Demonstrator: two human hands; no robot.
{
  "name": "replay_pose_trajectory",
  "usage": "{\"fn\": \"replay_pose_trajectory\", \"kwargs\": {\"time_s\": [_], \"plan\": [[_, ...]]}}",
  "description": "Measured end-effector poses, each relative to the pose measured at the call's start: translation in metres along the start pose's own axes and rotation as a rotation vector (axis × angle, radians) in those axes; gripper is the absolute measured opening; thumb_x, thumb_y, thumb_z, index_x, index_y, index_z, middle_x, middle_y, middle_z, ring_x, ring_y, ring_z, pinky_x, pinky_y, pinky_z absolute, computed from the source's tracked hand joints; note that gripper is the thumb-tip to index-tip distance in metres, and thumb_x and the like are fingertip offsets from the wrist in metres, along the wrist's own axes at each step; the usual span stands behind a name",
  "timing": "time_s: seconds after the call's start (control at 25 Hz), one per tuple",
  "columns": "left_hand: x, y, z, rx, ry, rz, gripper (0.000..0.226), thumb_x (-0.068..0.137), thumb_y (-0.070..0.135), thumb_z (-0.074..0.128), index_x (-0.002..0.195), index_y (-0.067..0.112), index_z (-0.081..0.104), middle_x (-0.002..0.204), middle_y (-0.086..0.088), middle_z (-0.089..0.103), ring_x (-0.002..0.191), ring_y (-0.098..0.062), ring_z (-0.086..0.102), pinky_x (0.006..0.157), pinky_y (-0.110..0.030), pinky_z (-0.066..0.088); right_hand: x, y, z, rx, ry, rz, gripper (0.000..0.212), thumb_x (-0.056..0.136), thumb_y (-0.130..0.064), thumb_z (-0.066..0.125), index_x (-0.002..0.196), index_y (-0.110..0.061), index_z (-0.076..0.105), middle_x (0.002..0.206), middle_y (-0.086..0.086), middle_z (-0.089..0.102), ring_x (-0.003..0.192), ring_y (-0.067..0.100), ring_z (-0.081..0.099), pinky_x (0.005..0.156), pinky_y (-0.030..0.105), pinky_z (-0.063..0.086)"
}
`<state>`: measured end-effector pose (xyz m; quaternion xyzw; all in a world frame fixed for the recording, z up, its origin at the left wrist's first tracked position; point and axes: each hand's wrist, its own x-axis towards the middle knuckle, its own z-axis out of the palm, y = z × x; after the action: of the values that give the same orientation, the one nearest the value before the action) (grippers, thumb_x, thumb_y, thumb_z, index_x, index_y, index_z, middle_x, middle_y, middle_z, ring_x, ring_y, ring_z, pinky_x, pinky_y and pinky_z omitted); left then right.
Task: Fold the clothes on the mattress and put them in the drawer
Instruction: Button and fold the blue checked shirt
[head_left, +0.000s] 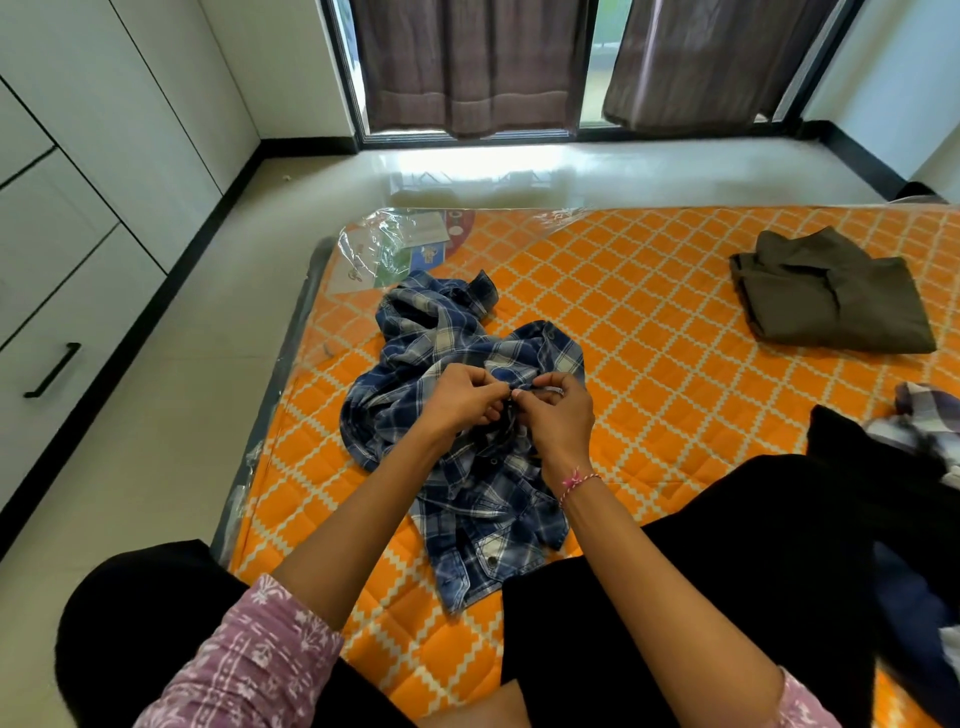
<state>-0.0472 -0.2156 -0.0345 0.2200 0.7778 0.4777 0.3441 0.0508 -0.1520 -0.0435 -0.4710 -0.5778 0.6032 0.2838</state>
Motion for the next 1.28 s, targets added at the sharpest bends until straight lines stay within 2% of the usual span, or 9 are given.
{"fn": "replay_pose_trajectory", "kwargs": {"time_s": [0.4,0.52,0.64,0.76,0.88,0.96,1.04,1.16,1.28], "plan": [[0.001,-0.007,0.005,-0.017,0.015,-0.026,0.020,0.090,0.011,0.060,0.070,0.007,0.062,0.062,-0.004,0.060,0.049,-0.005,0.056,0.049,-0.014,0.046,0.000,0.000,0.000,-0.019,0.010,0.051,0.013,0.083,0.001,0.064,0.082,-0.012,0.058,0.074,0.008,0.065,0.066,0.020,0.063,0.065,0.034,0.054],[0.002,-0.006,0.002,0.039,0.019,0.008,0.019,0.090,0.010,0.061,0.070,0.008,0.062,0.064,-0.004,0.062,0.053,-0.008,0.059,0.051,-0.015,0.047,0.004,-0.003,-0.005,0.075,-0.080,0.130,0.020,0.083,0.008,0.057,0.078,-0.011,0.057,0.071,0.005,0.061,0.060,0.015,0.060,0.061,0.029,0.055],[0.003,-0.004,0.002,0.070,-0.016,0.039,0.018,0.090,0.007,0.061,0.073,0.008,0.063,0.066,-0.005,0.063,0.058,-0.010,0.062,0.055,-0.018,0.049,0.009,-0.007,-0.008,0.057,-0.138,0.098,0.021,0.079,0.011,0.064,0.079,-0.008,0.056,0.073,0.009,0.062,0.068,0.022,0.064,0.061,0.031,0.057],[0.009,-0.005,0.008,0.060,0.070,0.054,0.013,0.092,0.005,0.058,0.086,0.000,0.067,0.069,-0.005,0.061,0.064,-0.011,0.059,0.061,-0.021,0.052,0.014,-0.013,-0.003,-0.187,-0.085,-0.025,0.018,0.076,0.003,0.070,0.081,-0.009,0.058,0.081,0.010,0.065,0.076,0.026,0.066,0.066,0.038,0.058],[0.006,-0.004,0.018,-0.048,0.101,0.011,0.023,0.093,0.016,0.060,0.091,-0.006,0.068,0.074,-0.011,0.062,0.069,-0.018,0.061,0.069,-0.031,0.056,0.018,-0.015,0.000,-0.434,-0.042,-0.210,0.017,0.078,0.000,0.063,0.082,-0.013,0.053,0.076,0.001,0.058,0.069,0.019,0.056,0.059,0.034,0.047],[0.005,0.000,0.019,-0.078,0.094,-0.059,0.032,0.089,0.026,0.066,0.077,-0.004,0.065,0.065,-0.012,0.057,0.057,-0.018,0.056,0.058,-0.032,0.053,0.018,-0.014,0.002,-0.500,-0.034,-0.287,0.017,0.081,0.002,0.055,0.084,-0.014,0.049,0.072,-0.001,0.052,0.065,0.018,0.049,0.055,0.033,0.039],[0.005,0.004,0.016,-0.161,0.067,-0.156,0.032,0.090,0.023,0.064,0.067,0.002,0.055,0.055,-0.007,0.047,0.042,-0.014,0.046,0.044,-0.026,0.043,0.015,-0.012,0.005,-0.526,-0.047,-0.326,0.016,0.082,0.002,0.052,0.083,-0.012,0.046,0.073,0.002,0.051,0.065,0.020,0.047,0.056,0.033,0.036],[0.009,0.005,0.007,-0.161,0.036,-0.105,0.028,0.096,0.013,0.054,0.069,0.004,0.054,0.055,-0.005,0.040,0.044,-0.014,0.039,0.040,-0.020,0.035,0.018,-0.021,0.005,-0.409,-0.071,-0.236,0.021,0.080,0.004,0.059,0.079,-0.009,0.044,0.071,0.006,0.052,0.070,0.024,0.053,0.061,0.040,0.044],[0.011,0.003,-0.001,-0.176,0.017,-0.009,0.027,0.100,0.017,0.047,0.078,0.004,0.056,0.065,-0.011,0.042,0.057,-0.022,0.038,0.054,-0.031,0.035,0.026,-0.036,0.004,-0.038,-0.186,0.030,0.036,0.081,0.009,0.064,0.070,-0.013,0.037,0.068,0.004,0.045,0.065,0.019,0.057,0.050,0.028,0.051]]}}
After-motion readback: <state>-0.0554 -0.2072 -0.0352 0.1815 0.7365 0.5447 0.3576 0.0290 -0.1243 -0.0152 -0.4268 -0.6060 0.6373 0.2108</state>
